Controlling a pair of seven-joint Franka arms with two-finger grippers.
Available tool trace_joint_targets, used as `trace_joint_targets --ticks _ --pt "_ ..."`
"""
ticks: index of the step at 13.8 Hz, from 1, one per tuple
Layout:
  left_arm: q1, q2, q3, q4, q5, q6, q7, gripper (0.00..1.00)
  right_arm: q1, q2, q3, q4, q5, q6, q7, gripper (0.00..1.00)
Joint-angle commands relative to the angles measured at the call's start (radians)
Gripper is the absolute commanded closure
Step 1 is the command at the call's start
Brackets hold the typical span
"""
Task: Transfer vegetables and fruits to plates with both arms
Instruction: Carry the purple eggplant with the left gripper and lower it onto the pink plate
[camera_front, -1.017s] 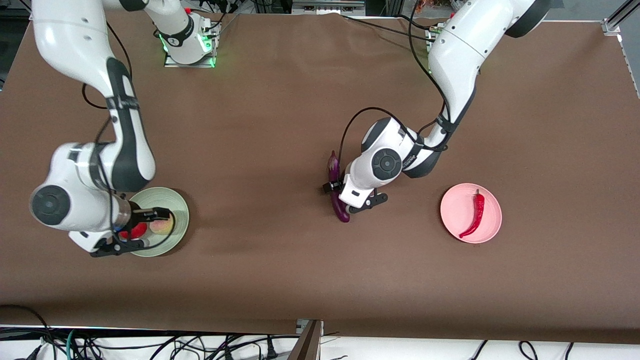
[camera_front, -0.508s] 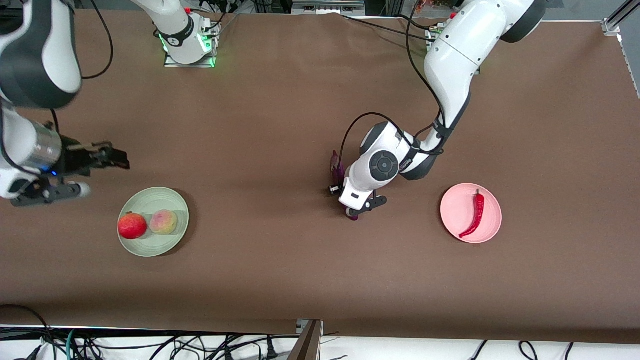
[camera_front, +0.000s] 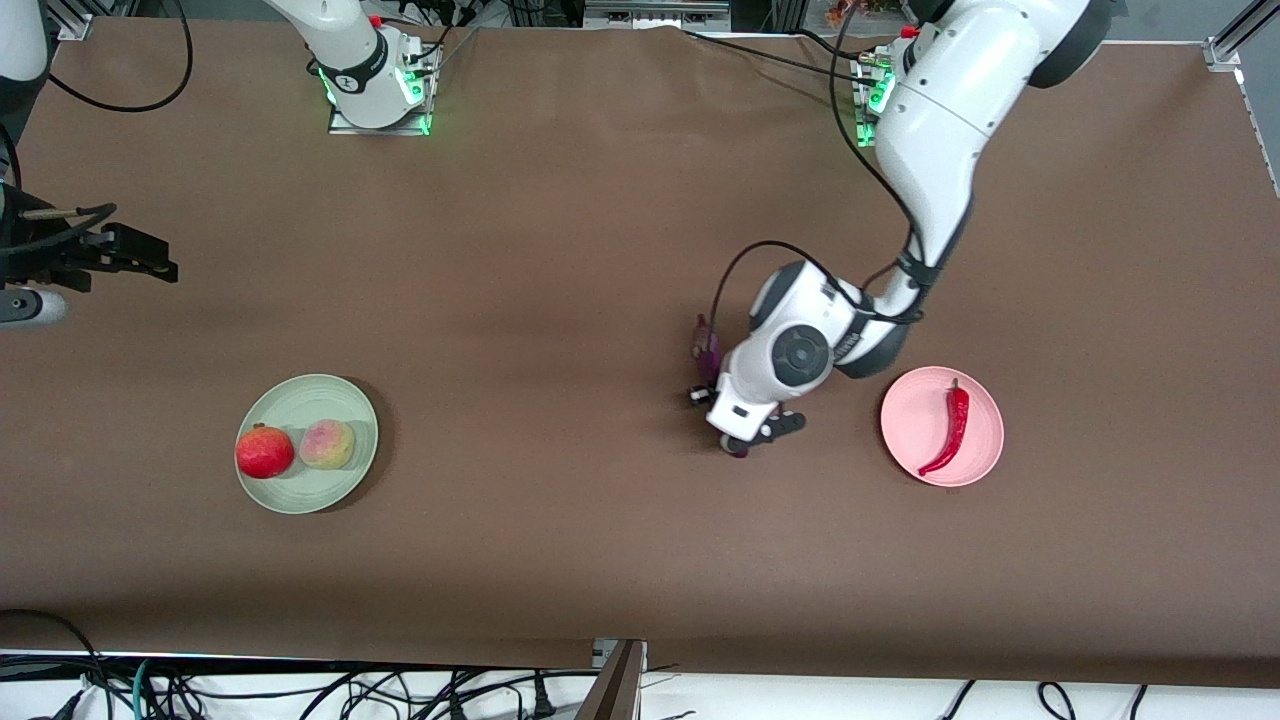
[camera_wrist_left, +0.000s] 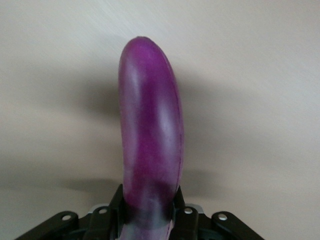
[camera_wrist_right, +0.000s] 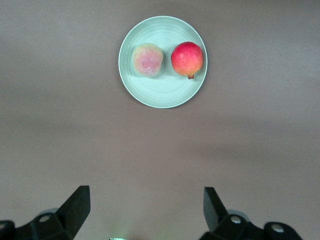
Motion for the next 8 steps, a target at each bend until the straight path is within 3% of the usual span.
trace_joint_targets --ticks 1,5,8 --pt "0.155 -0.026 -0.012 0.021 0.028 -0.114 0.286 1.00 -0.025 -0.040 0.027 -0.031 -0.017 -0.030 -0.005 0.00" --pt "0.272 -0.105 -0.009 0.020 0.046 -0.311 0.455 1.00 -0.047 -0.055 0.062 -0.031 -0.017 -0.094 -0.005 0.00" --pt "0.369 -0.108 -0.009 -0.006 0.071 -0.352 0.576 1.00 -0.047 -0.056 0.084 -0.033 -0.041 -0.096 0.001 0.00"
